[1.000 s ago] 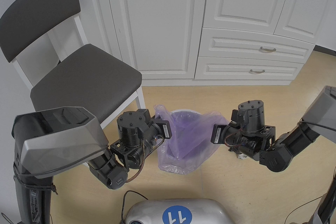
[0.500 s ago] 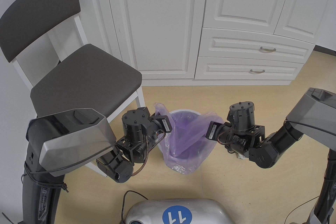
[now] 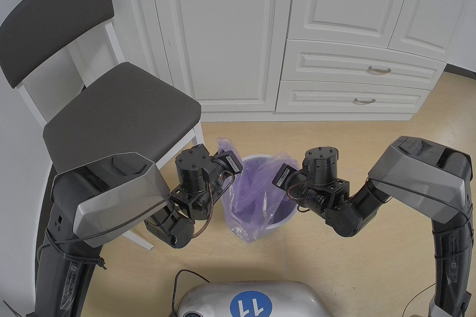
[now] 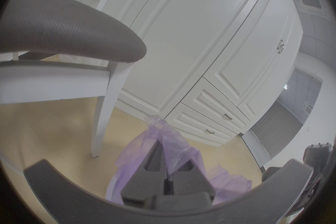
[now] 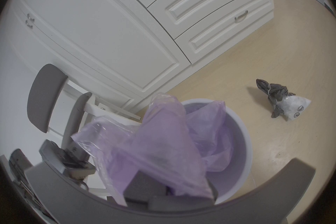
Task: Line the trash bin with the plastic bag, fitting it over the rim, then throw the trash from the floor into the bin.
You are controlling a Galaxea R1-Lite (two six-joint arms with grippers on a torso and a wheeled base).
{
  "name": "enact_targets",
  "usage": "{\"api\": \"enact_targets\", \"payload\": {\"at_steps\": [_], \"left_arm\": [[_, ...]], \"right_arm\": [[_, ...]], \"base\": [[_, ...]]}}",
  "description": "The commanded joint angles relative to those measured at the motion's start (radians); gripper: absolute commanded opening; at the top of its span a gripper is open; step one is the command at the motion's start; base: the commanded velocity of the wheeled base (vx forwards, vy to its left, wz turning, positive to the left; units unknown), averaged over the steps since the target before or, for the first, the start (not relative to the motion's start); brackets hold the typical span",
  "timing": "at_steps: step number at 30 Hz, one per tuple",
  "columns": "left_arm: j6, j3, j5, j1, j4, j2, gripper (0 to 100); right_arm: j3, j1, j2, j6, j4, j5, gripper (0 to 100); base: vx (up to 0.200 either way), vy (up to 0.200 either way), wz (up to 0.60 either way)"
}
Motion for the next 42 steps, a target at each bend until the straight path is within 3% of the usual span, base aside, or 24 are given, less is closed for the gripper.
{"api": "enact_targets", "payload": {"at_steps": [1,6,14,16,20,24,33,40,41,42], "left_arm": [[-0.014,-0.048,0.001,-0.001,0.001,0.048,0],[-0.014,-0.096,0.002,-0.012,0.044,0.077,0],[-0.001,-0.048,0.004,-0.007,0.07,0.056,0],[0.0,-0.017,0.002,0.0,0.098,0.008,0],[0.0,0.001,0.001,0.0,0.101,-0.027,0],[0.0,0.033,-0.026,-0.006,0.099,-0.064,0],[-0.009,-0.05,-0.027,-0.02,0.092,0.042,0],[-0.012,-0.073,-0.027,-0.014,0.101,0.057,0],[-0.012,-0.071,-0.026,-0.009,0.103,0.054,0],[-0.012,-0.071,-0.026,-0.009,0.104,0.054,0]], "right_arm": [[-0.029,-0.019,0.068,0.003,-0.008,0.002,0],[-0.033,-0.056,0.069,0.034,-0.018,0.034,0],[-0.024,-0.006,0.089,0.063,0.002,0.069,0],[-0.041,0.037,0.072,0.066,0.132,0.069,0],[-0.091,0.048,0.068,0.089,0.232,0.069,0],[-0.182,0.027,0.092,0.1,0.353,0.069,0],[-0.231,-0.05,0.1,0.106,0.359,0.053,0],[-0.202,-0.087,0.02,0.04,0.367,0.045,0],[-0.176,-0.098,0.002,-0.031,0.367,0.04,0],[-0.171,-0.099,-0.001,-0.041,0.367,0.036,0]], "base": [[0.0,0.0,0.0],[0.0,0.0,0.0],[0.0,0.0,0.0],[0.0,0.0,0.0],[0.0,0.0,0.0],[0.0,0.0,0.0],[0.0,0.0,0.0],[0.0,0.0,0.0],[0.0,0.0,0.0],[0.0,0.0,0.0]]}}
